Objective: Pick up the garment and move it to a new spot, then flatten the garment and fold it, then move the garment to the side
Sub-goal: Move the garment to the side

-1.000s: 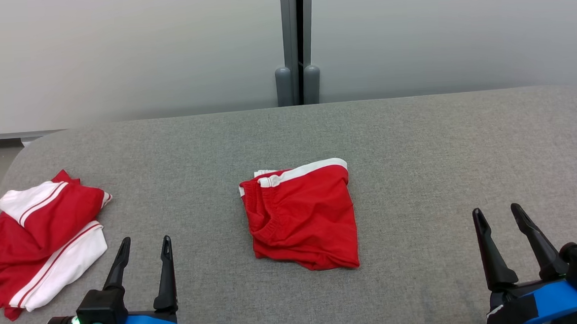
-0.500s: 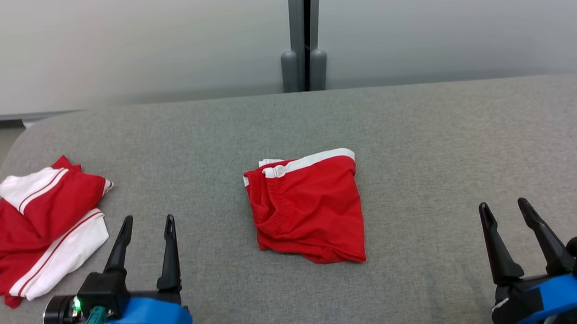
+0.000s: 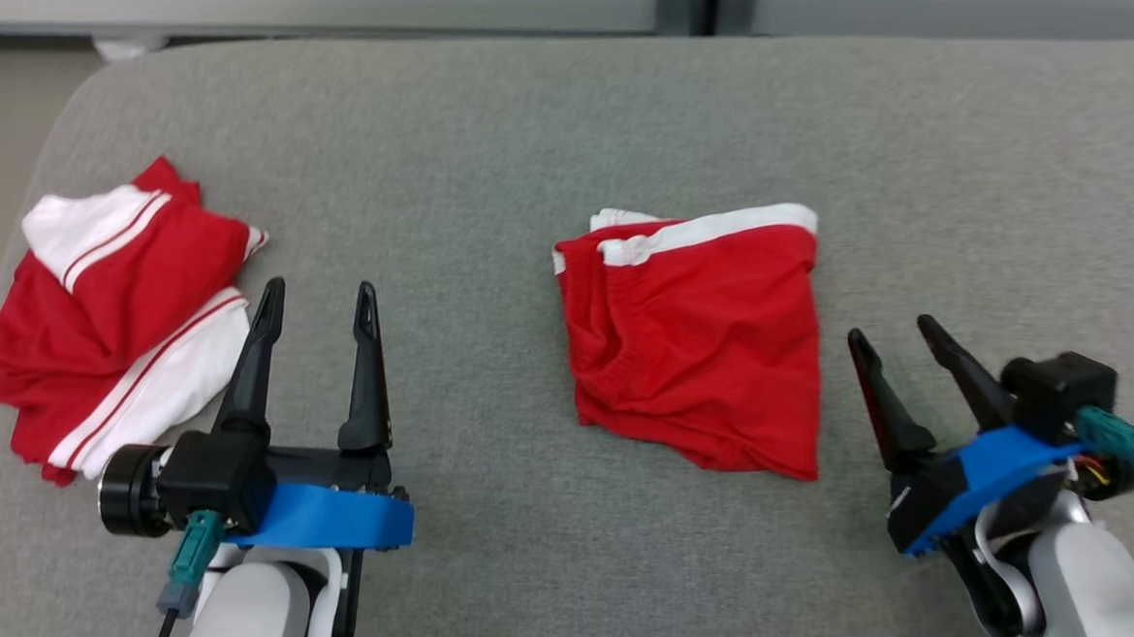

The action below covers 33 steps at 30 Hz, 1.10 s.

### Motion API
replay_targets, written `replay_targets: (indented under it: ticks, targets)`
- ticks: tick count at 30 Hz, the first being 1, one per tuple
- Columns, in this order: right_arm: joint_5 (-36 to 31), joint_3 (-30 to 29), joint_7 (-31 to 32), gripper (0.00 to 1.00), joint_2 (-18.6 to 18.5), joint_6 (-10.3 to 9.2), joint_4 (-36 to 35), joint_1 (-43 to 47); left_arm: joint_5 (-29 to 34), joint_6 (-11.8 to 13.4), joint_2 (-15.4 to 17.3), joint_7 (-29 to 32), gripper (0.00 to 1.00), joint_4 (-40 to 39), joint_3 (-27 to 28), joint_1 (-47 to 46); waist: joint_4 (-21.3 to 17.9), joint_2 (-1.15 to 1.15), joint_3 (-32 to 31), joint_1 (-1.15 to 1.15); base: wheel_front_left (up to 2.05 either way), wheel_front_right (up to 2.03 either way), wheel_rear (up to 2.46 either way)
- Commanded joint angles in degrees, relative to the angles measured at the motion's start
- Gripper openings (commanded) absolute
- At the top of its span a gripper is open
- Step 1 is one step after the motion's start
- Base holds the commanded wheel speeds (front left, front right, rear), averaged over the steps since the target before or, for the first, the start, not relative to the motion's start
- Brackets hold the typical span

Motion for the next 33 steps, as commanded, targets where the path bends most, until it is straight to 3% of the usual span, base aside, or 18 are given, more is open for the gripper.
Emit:
replay_targets:
  ticks: [1,8,9,10,11,18,24,33]
  targets:
    - [0.34,0.36,-0.31,1.00,-0.54,0.00,1.56,-1.69,0.50,-0.38,-0.43,-0.26,1.00,-0.26,0.34,-1.42,2.95,-0.01,3.07,-0.01,0.00,0.00,0.00]
    - [3.42,3.78,1.68,1.00,-0.55,0.01,14.37,-7.80,2.48,-2.26,-2.95,-0.26,1.00,-0.17,1.78,-2.64,4.94,-0.01,4.80,-0.01,0.00,0.00,0.00]
    - [3.81,4.11,2.25,0.54,-0.44,0.00,15.72,-7.92,2.77,-2.36,-3.21,-0.26,1.00,-0.08,2.12,-2.61,5.00,-0.01,4.78,-0.01,0.00,0.00,0.00]
    - [4.10,4.46,2.37,0.33,-0.44,0.01,16.53,-7.99,2.98,-2.62,-3.47,-0.26,1.00,0.01,2.45,-2.52,5.00,-0.01,4.72,-0.01,0.00,0.00,0.00]
    - [4.49,4.79,2.27,0.00,-0.49,0.01,17.14,-8.14,3.26,-2.78,-3.67,-0.26,1.00,0.07,2.78,-2.35,4.92,-0.01,4.58,-0.01,0.00,0.00,0.00]
    - [4.77,7.37,0.00,0.00,-1.78,0.00,16.06,-7.35,4.95,-3.74,-3.91,-0.26,1.00,0.22,4.62,-0.33,1.13,-0.01,2.50,-0.01,0.00,0.00,0.00]
    - [5.49,9.46,-2.41,0.00,-2.55,0.00,12.86,-6.06,5.99,-4.30,-3.29,-0.25,1.00,-0.27,5.55,0.61,-6.80,-0.01,0.83,-0.01,0.00,0.00,0.00]
    - [7.59,8.47,-2.35,0.00,-6.70,0.00,12.36,-4.71,7.29,-5.38,-2.99,-0.26,1.00,-1.19,4.47,0.69,-18.20,-0.01,0.94,-0.01,0.00,0.00,0.00]
